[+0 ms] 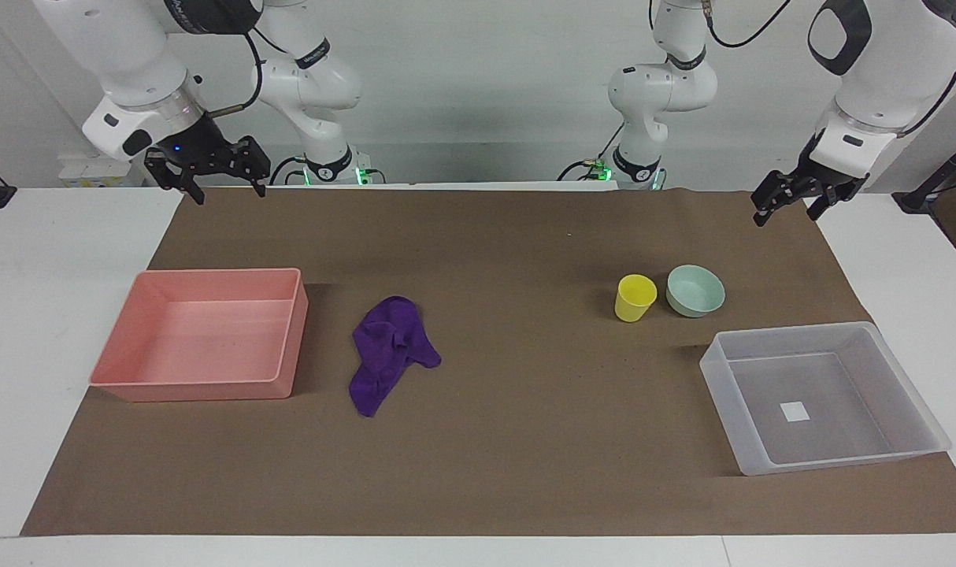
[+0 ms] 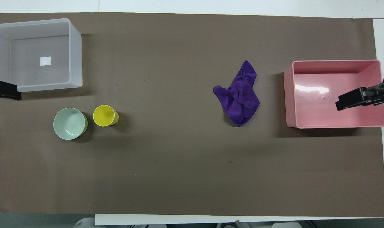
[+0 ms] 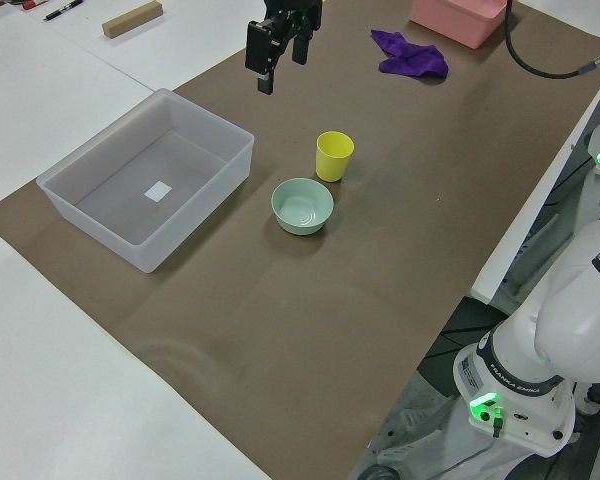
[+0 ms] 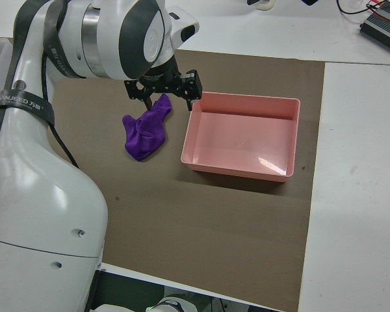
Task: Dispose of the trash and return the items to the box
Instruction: 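Grasp the purple cloth with the right gripper while the left gripper grasps the bowl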
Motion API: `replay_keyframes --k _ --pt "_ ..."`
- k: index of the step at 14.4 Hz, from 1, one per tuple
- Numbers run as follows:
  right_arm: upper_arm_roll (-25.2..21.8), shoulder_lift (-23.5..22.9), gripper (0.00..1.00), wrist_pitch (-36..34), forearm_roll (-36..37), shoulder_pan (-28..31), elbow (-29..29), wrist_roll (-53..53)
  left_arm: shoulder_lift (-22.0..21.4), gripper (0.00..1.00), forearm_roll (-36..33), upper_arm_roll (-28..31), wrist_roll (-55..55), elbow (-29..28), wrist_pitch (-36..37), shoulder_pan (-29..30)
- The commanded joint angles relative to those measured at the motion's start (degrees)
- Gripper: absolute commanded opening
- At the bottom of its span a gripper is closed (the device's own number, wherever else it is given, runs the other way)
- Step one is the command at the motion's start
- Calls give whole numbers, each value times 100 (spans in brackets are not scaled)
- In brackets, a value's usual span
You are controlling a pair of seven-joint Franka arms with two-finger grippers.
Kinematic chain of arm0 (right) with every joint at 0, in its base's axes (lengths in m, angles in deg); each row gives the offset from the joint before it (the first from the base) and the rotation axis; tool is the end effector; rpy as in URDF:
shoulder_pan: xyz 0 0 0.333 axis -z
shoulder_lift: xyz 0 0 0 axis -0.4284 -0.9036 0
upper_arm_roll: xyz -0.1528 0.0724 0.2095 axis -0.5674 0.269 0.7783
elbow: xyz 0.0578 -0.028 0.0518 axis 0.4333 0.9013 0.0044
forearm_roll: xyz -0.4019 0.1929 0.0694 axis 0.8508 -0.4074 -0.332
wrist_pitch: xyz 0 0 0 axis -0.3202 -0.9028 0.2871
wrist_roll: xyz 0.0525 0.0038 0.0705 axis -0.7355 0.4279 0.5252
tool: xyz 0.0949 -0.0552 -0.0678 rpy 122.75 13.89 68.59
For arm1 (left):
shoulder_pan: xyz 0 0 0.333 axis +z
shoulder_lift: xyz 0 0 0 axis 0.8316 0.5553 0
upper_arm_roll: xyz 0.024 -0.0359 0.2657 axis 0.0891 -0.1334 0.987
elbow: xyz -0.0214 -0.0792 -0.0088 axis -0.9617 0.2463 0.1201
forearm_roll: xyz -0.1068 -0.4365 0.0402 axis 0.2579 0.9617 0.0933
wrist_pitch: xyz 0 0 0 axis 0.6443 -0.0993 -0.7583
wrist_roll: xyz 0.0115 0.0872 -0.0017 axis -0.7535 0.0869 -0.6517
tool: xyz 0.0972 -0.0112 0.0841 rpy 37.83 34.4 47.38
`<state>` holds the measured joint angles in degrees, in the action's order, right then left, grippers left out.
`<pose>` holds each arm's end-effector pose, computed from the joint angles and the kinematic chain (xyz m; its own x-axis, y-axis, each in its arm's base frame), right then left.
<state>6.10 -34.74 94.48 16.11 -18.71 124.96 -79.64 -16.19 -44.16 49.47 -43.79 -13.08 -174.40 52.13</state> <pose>0.5752 -0.0035 0.5574 0.9857 0.1094 -0.1281 0.1049 -0.9936 -0.0415 0.5834 -0.0285 0.5203 0.9998 -0.0056 -0.0178 -0.0060 -0.9997 -0.0245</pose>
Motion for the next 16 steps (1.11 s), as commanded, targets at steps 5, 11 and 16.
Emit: replay_keyframes --k 5,11,16 --pt "98 -54 98 453 -76 -6 229 35 37 100 34 49 93 -32 112 -219" --pt "107 -959 98 2182 -85 -954 834 -421 -1054 100 34 49 339 -2781 -1932 -176" --pt "116 -1662 96 3695 -103 -1455 1495 -615 -483 100 34 49 444 -3731 -3154 9"
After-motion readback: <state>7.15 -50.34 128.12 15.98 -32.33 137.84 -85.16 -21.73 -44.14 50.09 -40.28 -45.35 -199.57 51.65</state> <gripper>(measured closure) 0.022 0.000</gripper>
